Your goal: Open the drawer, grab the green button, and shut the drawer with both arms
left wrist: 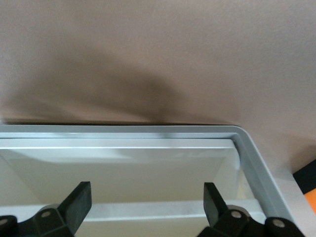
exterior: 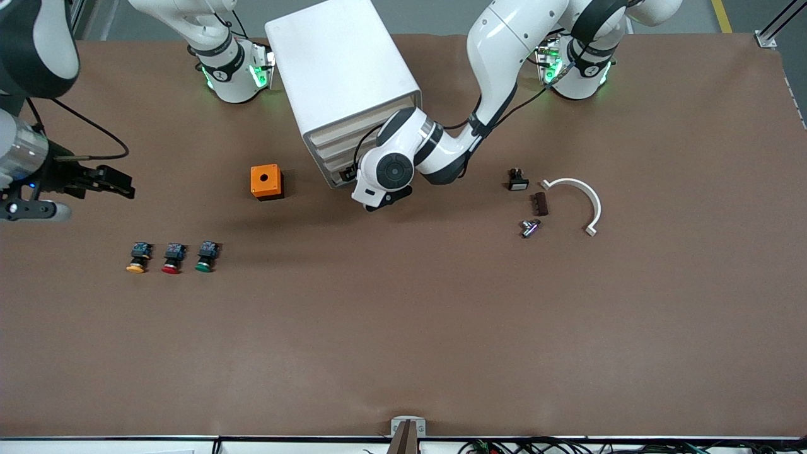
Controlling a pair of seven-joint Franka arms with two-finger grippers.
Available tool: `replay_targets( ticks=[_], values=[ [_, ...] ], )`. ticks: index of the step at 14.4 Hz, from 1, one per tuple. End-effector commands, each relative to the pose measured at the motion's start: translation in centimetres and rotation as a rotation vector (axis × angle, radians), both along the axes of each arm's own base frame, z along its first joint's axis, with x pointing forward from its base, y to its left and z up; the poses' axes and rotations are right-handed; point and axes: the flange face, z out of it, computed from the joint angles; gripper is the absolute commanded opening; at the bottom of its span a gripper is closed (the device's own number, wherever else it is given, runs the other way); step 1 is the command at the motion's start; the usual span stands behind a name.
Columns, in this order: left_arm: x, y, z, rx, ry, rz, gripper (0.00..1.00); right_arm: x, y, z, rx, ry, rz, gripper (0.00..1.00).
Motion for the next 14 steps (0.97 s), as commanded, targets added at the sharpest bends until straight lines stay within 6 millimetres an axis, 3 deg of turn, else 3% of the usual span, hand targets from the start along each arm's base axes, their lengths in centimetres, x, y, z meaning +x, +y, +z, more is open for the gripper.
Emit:
replay_targets(
  ticks=[1,3,6,11,14],
  values=[
    [2.8,1.7,1.7,-0.013,-0.019,0.056,1.0,-0.3,-0.6,1.0,0.017,0.013,0.0,1.0],
    [5.8,3.4,3.3,-0.019,-0.061,0.083,1.0,-0.3,-0.6,0.9,0.017,0.016,-0.003,1.0],
    [10.6,7.5,6.6,0.017,-0.184,0.092,1.0,-0.2,-0.7,1.3,0.012,0.01,-0.006,1.0],
    [17.2,16.4,11.3,0.091,-0.283,0.149,1.0,-0.2,-0.6,2.0,0.006,0.009,-0.056,1.0],
    [19.2,21.5,13.8,0.141,-0.256,0.171,1.0,0.4,-0.9,5.0,0.007,-0.018,-0.08,1.0]
  ],
)
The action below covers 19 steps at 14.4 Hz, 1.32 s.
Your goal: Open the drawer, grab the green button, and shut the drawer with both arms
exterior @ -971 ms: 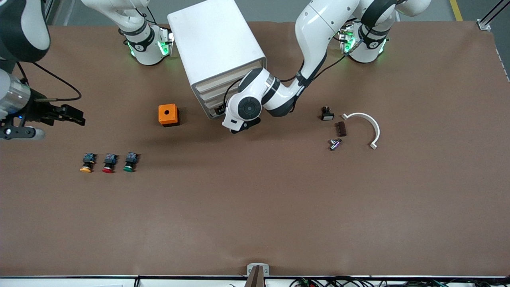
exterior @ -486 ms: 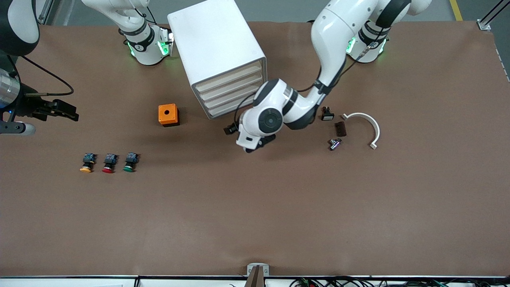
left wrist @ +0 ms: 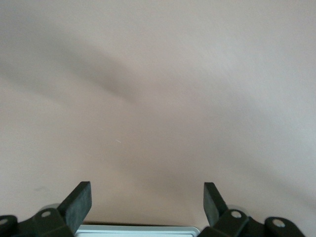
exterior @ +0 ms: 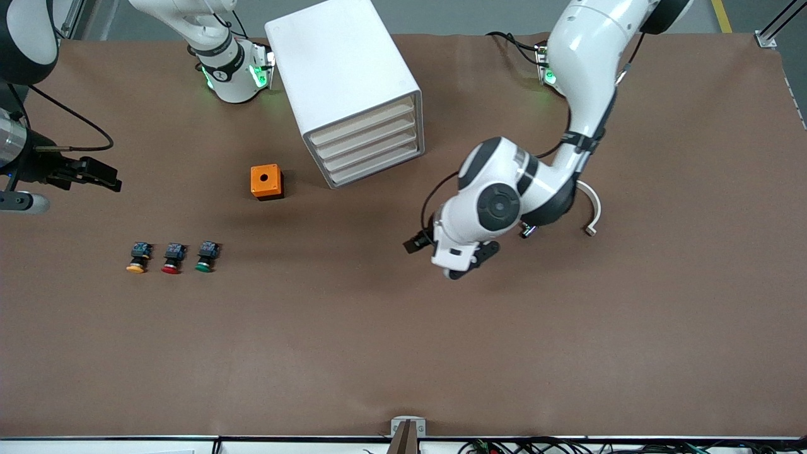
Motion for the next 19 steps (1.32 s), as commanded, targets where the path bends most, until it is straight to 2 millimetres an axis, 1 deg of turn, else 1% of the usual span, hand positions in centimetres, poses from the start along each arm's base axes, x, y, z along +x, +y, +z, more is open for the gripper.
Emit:
replay_targets(
  ticks=[1,2,3,4,5,6,7,8,10,11,13,14,15,16,17,18,19],
  values=[
    [0.8,3.9,2.7,0.028,0.007,0.028,1.0,0.2,-0.6,4.0,0.011,-0.008,-0.032,1.0],
    [1.2,4.8,3.0,0.035,-0.002,0.034,1.0,-0.1,-0.5,5.1,0.007,-0.005,-0.031,1.0],
    [1.5,5.8,4.2,0.061,-0.026,0.027,1.0,-0.2,-0.9,5.9,0.011,-0.013,-0.035,1.0],
    [1.7,6.4,4.7,0.088,-0.051,0.008,1.0,-0.4,-1.7,6.4,0.015,-0.015,-0.05,1.0],
    [1.7,6.5,5.2,0.109,-0.079,-0.025,1.0,-0.6,-1.8,6.3,0.017,-0.004,-0.061,1.0],
    [1.7,6.9,5.9,0.133,-0.117,-0.093,1.0,-0.6,-1.8,6.1,0.025,-0.002,-0.062,1.0],
    [1.5,7.2,6.2,0.146,-0.135,-0.157,1.0,-0.9,-2.1,6.5,0.06,-0.01,-0.072,1.0],
    [1.1,7.5,7.0,0.14,-0.153,-0.213,1.0,-1.3,-3.2,6.6,0.093,-0.011,-0.087,1.0],
    [0.1,8.2,7.6,0.133,-0.168,-0.333,1.0,-2.2,-3.5,6.9,0.1,0.007,-0.09,1.0],
    [-0.3,9.2,8.1,0.132,-0.18,-0.404,1.0,-2.6,-3.4,6.9,0.092,0.016,-0.088,1.0],
    [-1.2,11.8,8.9,0.139,-0.196,-0.527,1.0,-2.8,-3.1,6.9,0.077,0.016,-0.078,1.0],
    [-1.1,13.5,9.4,0.142,-0.202,-0.543,1.0,-2.8,-2.8,6.7,0.053,0.022,-0.069,1.0],
    [-1.2,15.2,10.2,0.139,-0.215,-0.58,1.0,-3.0,-2.2,6.8,0.032,0.019,-0.055,1.0],
    [-1.4,16.4,11.6,0.129,-0.243,-0.649,1.0,-3.0,-1.6,6.8,0.029,0.015,-0.043,1.0],
    [-1.1,18.4,12.6,0.124,-0.264,-0.693,1.0,-3.2,-1.4,6.9,0.028,0.006,-0.039,1.0],
    [-0.8,19.8,13.3,0.125,-0.276,-0.689,1.0,-3.6,-0.3,6.7,0.027,-0.006,-0.02,1.0],
    [-0.1,21.8,13.9,0.129,-0.285,-0.667,1.0,-4.4,0.2,6.7,0.027,-0.021,-0.011,1.0]
  ],
)
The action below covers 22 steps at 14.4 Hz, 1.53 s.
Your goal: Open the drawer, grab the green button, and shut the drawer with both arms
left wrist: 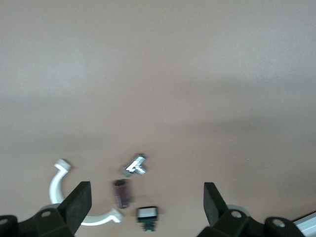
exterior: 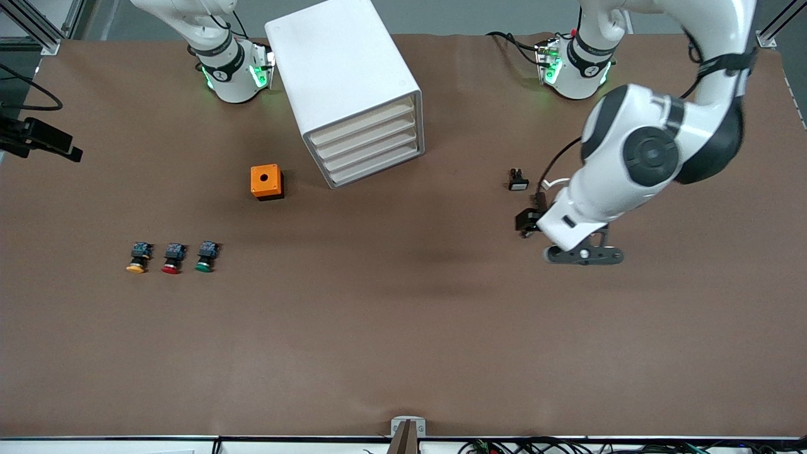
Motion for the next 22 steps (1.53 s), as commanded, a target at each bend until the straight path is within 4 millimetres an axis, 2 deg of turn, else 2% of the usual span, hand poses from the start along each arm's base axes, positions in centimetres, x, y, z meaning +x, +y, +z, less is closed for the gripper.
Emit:
replay_targets(
  ticks=[1,3,4,7,10,14,17,20,21,22],
  values=[
    [0.0,4.3,2.0,0.008,-0.042,0.008,1.0,-2.8,1.3,-0.1,-0.023,-0.036,0.026,1.0],
    [0.3,6.7,3.9,0.005,-0.083,0.042,1.0,-3.2,1.3,-0.1,-0.021,-0.039,0.023,1.0],
    [0.6,8.9,4.4,0.005,-0.091,0.068,1.0,-3.3,1.1,-0.2,-0.021,-0.036,0.019,1.0],
    [0.6,12.3,5.7,0.009,-0.108,0.064,1.0,-3.6,1.0,-0.1,-0.02,-0.033,0.017,1.0],
    [-0.5,13.9,7.9,0.013,-0.136,0.087,1.0,-4.1,1.0,-0.2,-0.018,-0.033,0.016,1.0],
    [-2.2,17.3,9.4,0.015,-0.151,0.105,1.0,-4.3,1.3,-0.2,-0.018,-0.039,0.02,1.0],
    [-2.8,17.8,9.4,0.017,-0.147,0.113,1.0,-4.4,1.3,0.0,-0.018,-0.043,0.02,1.0],
    [-4.1,16.3,9.6,0.019,-0.145,0.088,1.0,-4.5,1.3,0.0,-0.012,-0.041,0.02,1.0],
    [-4.1,17.1,9.7,0.017,-0.147,0.102,1.0,-4.6,1.3,0.0,-0.01,-0.04,0.019,1.0],
    [-4.1,16.6,9.6,0.014,-0.143,0.094,1.0,-4.7,1.3,-0.1,-0.01,-0.04,0.018,1.0]
  ],
)
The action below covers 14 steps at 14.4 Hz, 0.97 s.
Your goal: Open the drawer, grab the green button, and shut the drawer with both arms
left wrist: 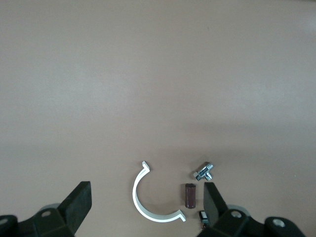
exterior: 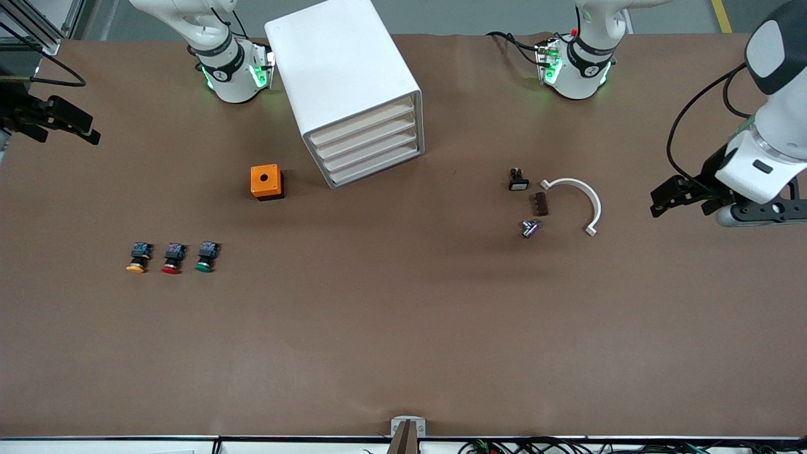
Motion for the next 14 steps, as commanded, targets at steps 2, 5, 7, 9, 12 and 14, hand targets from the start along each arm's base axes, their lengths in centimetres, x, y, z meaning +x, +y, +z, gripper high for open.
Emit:
replay_targets(
  ticks=[2,5,7,9,12,14],
  values=[
    [-1.2,0.5,0.4,-0.004,-0.005,-0.001,1.0,-1.2,-0.1,-0.2,-0.004,-0.013,-0.005,1.0],
    [-1.9,0.8,0.4,-0.005,0.0,0.003,1.0,-1.2,-0.1,-0.2,-0.004,-0.014,-0.002,1.0],
    [-2.1,1.6,1.1,-0.006,-0.012,0.018,1.0,-1.2,0.1,-0.1,-0.005,-0.016,0.002,1.0],
    [-2.2,2.2,2.0,-0.008,-0.027,0.032,1.0,-1.0,0.4,0.1,-0.013,-0.031,0.012,1.0],
    [-3.5,2.5,3.8,-0.006,-0.007,0.037,1.0,-0.8,0.4,0.2,-0.015,-0.046,0.072,1.0],
    [-4.0,3.1,4.7,-0.006,0.0,0.056,1.0,-0.8,0.4,0.2,-0.017,-0.05,0.078,1.0]
  ],
)
